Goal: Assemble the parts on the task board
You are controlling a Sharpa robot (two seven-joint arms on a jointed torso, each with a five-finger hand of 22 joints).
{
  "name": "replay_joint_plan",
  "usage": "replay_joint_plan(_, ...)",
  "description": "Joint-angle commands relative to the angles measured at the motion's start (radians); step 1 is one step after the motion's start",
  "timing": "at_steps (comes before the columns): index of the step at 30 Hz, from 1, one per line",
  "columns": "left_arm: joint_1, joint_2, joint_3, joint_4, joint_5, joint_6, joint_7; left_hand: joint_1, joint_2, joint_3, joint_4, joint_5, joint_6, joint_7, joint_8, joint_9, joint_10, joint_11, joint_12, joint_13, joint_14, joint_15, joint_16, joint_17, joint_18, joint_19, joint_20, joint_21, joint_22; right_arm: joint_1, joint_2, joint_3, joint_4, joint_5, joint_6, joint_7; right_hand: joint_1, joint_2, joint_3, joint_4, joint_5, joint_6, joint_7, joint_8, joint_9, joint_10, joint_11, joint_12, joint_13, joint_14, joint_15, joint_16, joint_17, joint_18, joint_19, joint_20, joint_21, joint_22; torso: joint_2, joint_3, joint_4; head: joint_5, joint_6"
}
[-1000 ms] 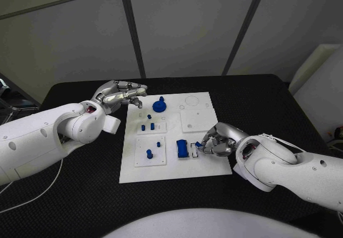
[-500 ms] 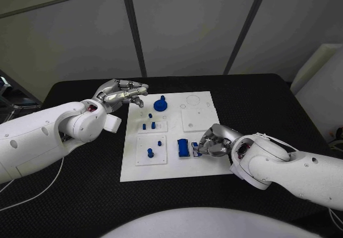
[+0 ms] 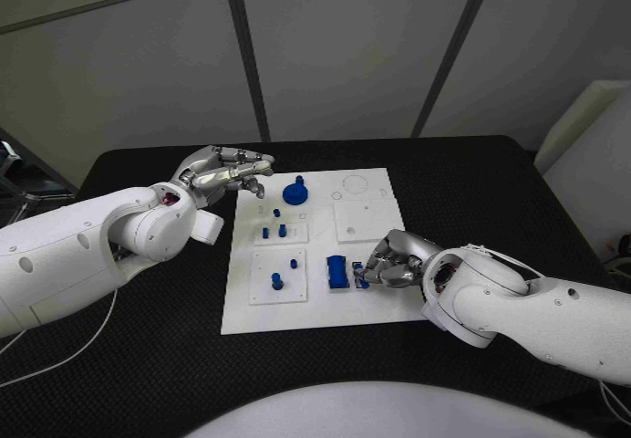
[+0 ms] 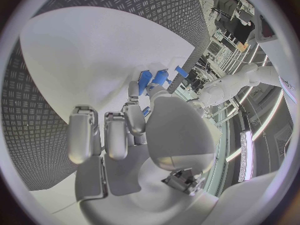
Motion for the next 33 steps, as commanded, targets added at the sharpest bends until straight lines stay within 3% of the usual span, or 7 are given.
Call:
replay_joint_plan(1, 0.001, 0.000, 0.001, 0.002, 0.002, 0.015, 0.000, 0.000, 0.007, -0.006, 0.002, -0.001, -0.007, -0.002, 0.003, -0.001, -0.007, -0.003, 0.006, 0.001, -0.005, 0.000, -0.003, -0.001, -0.011, 0.002, 0.004, -0.005, -0.001, 0.001, 0.003, 0.000, -0.001, -0.005, 0.005, -0.004, -0.015, -0.003, -0.013, -0.002, 0.001, 0.000, 0.006, -0.002, 0.003, 0.004, 0.001, 0.000, 0.000, 0.079, -0.004, 0.000, 0.136, -0.019, 0.030, -0.007, 0.001, 0.079, 0.000, 0.0001, -0.0009, 0.001, 0.000)
replay_joint_plan(10, 0.002, 0.001, 0.001, 0.002, 0.002, 0.016, -0.001, 0.000, 0.007, -0.006, 0.002, -0.001, -0.007, -0.002, 0.003, -0.001, -0.007, -0.003, 0.006, 0.001, -0.005, 0.000, -0.003, -0.001, -0.011, 0.002, 0.004, -0.005, -0.001, 0.001, 0.008, 0.000, -0.006, -0.007, -0.001, -0.001, -0.032, 0.003, -0.044, -0.002, -0.040, -0.003, 0.007, -0.001, 0.009, 0.002, 0.001, -0.004, 0.000, 0.079, -0.004, -0.001, 0.135, -0.018, 0.029, -0.007, -0.001, 0.078, 0.001, 0.0002, -0.0007, 0.002, 0.001)
replay_joint_plan(17, 0.002, 0.001, 0.001, 0.001, 0.002, 0.016, -0.002, 0.000, 0.007, -0.006, 0.002, -0.001, -0.007, -0.002, 0.003, -0.001, -0.008, -0.003, 0.006, 0.001, -0.005, 0.000, -0.003, -0.001, -0.011, 0.002, 0.004, -0.006, -0.001, 0.001, 0.008, 0.000, -0.006, -0.009, -0.013, 0.006, -0.070, 0.015, -0.093, -0.001, -0.150, -0.005, 0.008, -0.001, 0.016, 0.002, 0.003, -0.004, 0.002, 0.079, -0.002, -0.002, 0.134, -0.018, 0.029, -0.005, -0.002, 0.078, 0.000, 0.0003, -0.0010, 0.001, 0.001)
replay_joint_plan(24, 0.002, 0.001, 0.000, 0.001, 0.002, 0.016, -0.002, 0.000, 0.007, -0.006, 0.002, -0.001, -0.007, -0.002, 0.003, -0.001, -0.008, -0.003, 0.006, 0.001, -0.005, 0.000, -0.003, -0.001, -0.011, 0.002, 0.004, -0.006, -0.001, 0.001, -0.019, 0.000, 0.011, -0.014, -0.015, 0.055, -0.057, 0.016, -0.105, -0.006, -0.164, -0.007, 0.007, 0.000, 0.020, 0.001, 0.003, -0.005, 0.003, 0.079, -0.002, -0.002, 0.135, -0.018, 0.028, -0.006, -0.002, 0.078, -0.001, 0.0013, -0.0015, 0.001, 0.001)
replay_joint_plan(33, 0.001, -0.001, 0.000, 0.000, 0.002, 0.015, -0.001, 0.000, 0.007, -0.006, 0.002, -0.001, -0.007, -0.002, 0.003, -0.001, -0.008, -0.003, 0.006, 0.001, -0.005, 0.000, -0.003, -0.001, -0.011, 0.002, 0.004, -0.006, -0.001, 0.001, -0.078, 0.000, 0.048, -0.008, 0.097, 0.139, 0.025, -0.001, -0.133, -0.034, -0.211, -0.022, 0.014, -0.006, 0.024, -0.011, 0.007, -0.027, -0.009, 0.076, 0.001, -0.011, 0.122, -0.016, 0.023, -0.003, -0.010, 0.069, -0.001, 0.0013, -0.0030, -0.006, 0.004)
